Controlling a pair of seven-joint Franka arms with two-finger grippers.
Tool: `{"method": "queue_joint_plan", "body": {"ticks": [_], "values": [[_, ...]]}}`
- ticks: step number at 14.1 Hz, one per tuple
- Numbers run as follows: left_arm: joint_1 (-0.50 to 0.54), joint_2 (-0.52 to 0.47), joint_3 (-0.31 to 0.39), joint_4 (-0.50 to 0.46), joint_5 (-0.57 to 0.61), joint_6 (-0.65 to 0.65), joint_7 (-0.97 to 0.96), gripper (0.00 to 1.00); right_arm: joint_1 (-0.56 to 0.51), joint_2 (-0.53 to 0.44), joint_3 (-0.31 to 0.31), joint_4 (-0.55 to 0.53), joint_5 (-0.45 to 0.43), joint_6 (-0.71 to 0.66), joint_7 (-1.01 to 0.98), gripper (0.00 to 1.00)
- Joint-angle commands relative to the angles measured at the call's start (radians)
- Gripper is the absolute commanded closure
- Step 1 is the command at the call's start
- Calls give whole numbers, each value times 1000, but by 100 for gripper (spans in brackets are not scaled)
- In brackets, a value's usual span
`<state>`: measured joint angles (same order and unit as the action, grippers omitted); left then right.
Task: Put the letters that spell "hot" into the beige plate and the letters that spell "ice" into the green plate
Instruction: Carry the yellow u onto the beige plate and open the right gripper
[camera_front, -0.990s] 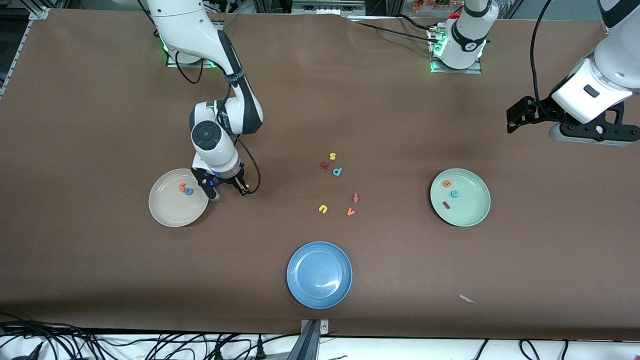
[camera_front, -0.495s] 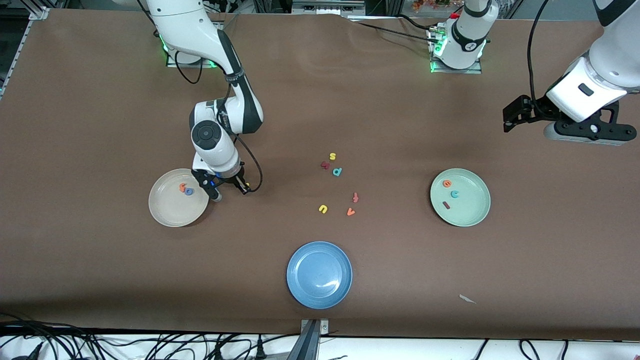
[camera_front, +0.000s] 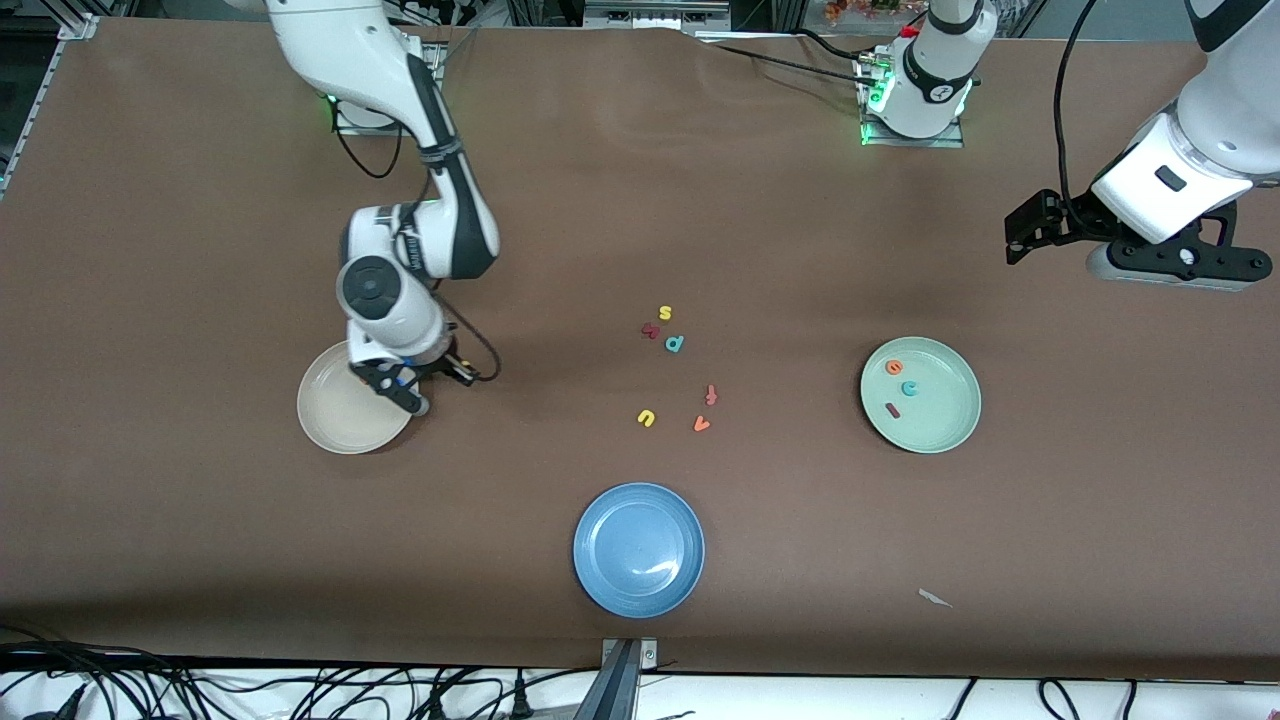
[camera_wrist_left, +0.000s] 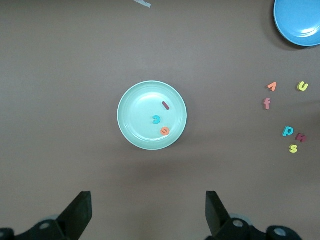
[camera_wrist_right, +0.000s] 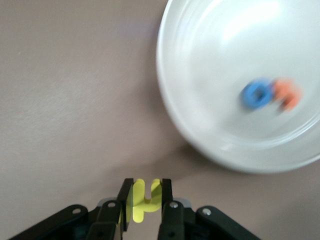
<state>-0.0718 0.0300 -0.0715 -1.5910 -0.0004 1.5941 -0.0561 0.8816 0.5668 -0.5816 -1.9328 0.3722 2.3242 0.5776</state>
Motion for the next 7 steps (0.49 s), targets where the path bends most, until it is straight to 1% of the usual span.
{"method": "queue_joint_plan", "body": {"ticks": [1,2,3,5,7], "values": [[3,4,-4,20,23,-8,13,0,4,-53,-116,-11,14,-132,-310,94],[3,4,-4,20,23,-8,13,0,2,-53,-150,-14,14,-156,-406,94],[3,4,-4,20,23,-10,13,0,-6,-45,-168,-20,14,-163,-474,94],[3,4,-4,20,23,-10,13,0,-44,-24,-173,-25,14,-161,-583,92],[3,4,-4,20,23,-10,13,0,-102,-16,-170,-20,19,-154,-685,81]]}}
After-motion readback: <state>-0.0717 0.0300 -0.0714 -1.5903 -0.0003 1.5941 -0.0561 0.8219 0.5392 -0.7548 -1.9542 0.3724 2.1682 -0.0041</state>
